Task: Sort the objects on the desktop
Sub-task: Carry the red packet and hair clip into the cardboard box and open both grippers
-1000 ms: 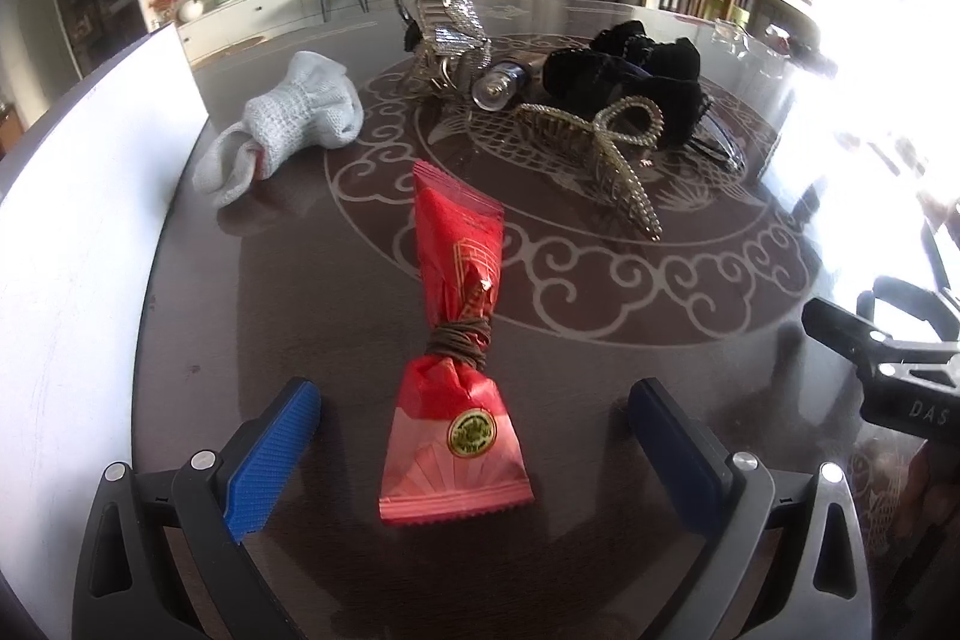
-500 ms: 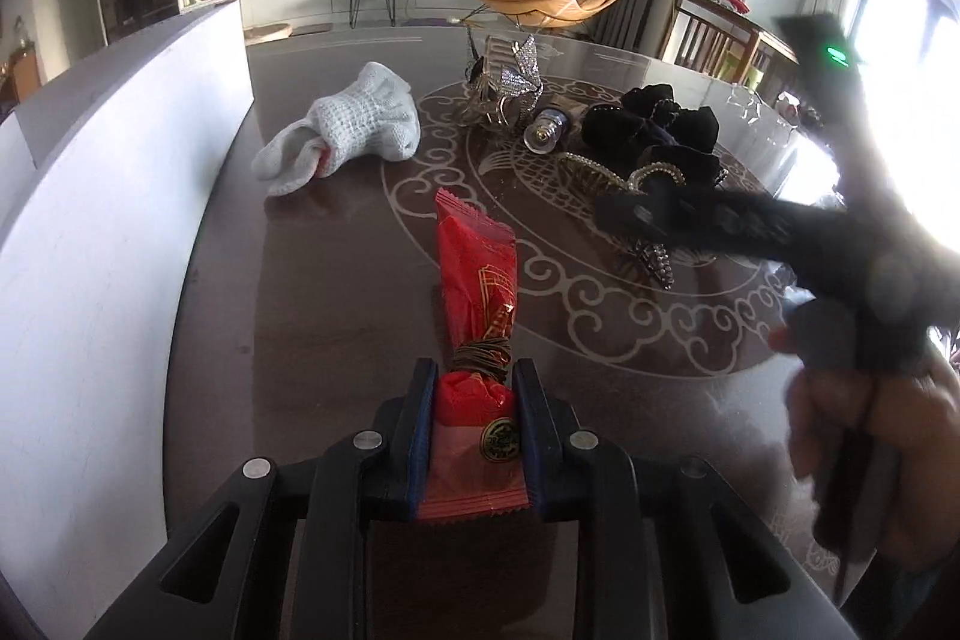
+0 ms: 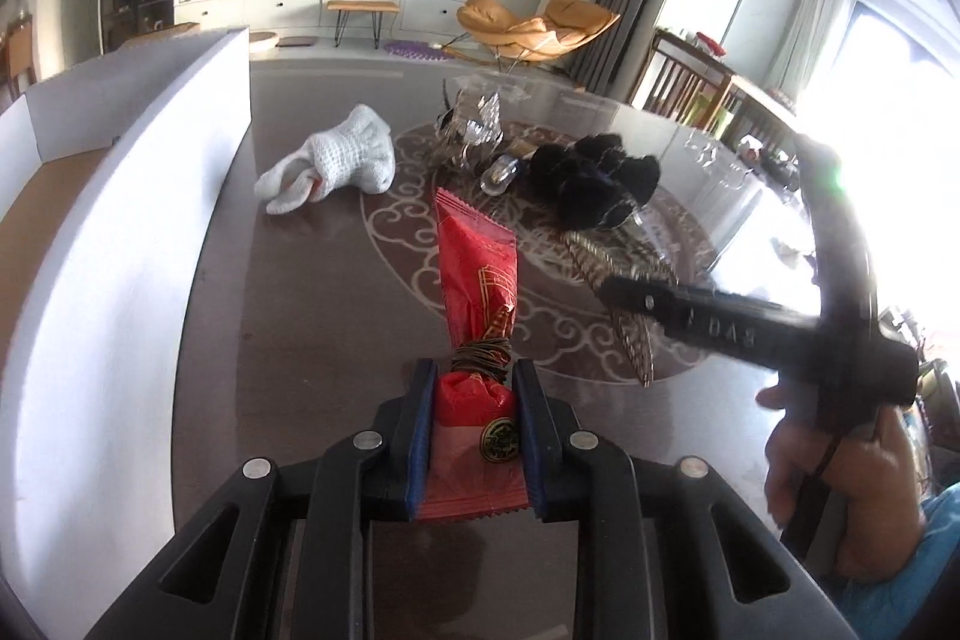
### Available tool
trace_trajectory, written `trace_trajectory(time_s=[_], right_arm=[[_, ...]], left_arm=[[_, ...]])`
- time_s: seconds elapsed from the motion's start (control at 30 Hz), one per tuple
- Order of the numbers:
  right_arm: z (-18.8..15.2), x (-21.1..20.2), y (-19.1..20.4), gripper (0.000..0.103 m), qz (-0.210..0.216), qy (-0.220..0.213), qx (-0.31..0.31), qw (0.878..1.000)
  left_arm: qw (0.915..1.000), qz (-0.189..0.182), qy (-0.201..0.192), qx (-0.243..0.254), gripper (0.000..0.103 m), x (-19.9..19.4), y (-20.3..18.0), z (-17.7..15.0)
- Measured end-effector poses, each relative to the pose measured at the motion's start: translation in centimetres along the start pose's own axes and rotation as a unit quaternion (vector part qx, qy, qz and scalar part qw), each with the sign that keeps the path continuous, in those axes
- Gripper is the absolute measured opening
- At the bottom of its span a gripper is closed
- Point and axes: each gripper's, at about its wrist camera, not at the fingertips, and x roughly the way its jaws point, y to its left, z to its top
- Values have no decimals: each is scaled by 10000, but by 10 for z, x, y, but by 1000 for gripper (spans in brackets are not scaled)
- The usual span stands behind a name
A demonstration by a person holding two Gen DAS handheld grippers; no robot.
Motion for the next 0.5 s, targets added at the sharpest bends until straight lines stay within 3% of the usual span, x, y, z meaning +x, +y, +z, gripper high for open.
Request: trace_trajectory(time_s=[0.13,0.27,0.37,0.5], right_arm=[[-9,-31,8,42,128,-232,-11,9996],[7,-64,47,42,468,-537,-206,9972],[22,-87,102,42,984,-749,-598,9905],[36,-92,194,42,1893,-724,-1129,9727]], left_arm=[[9997,-143,-206,-3,25,-33,-3,9],[9983,-62,-577,51,25,-92,10,19],[9959,348,-832,-61,25,-132,44,24],[9892,1070,-822,-570,25,-161,115,24]])
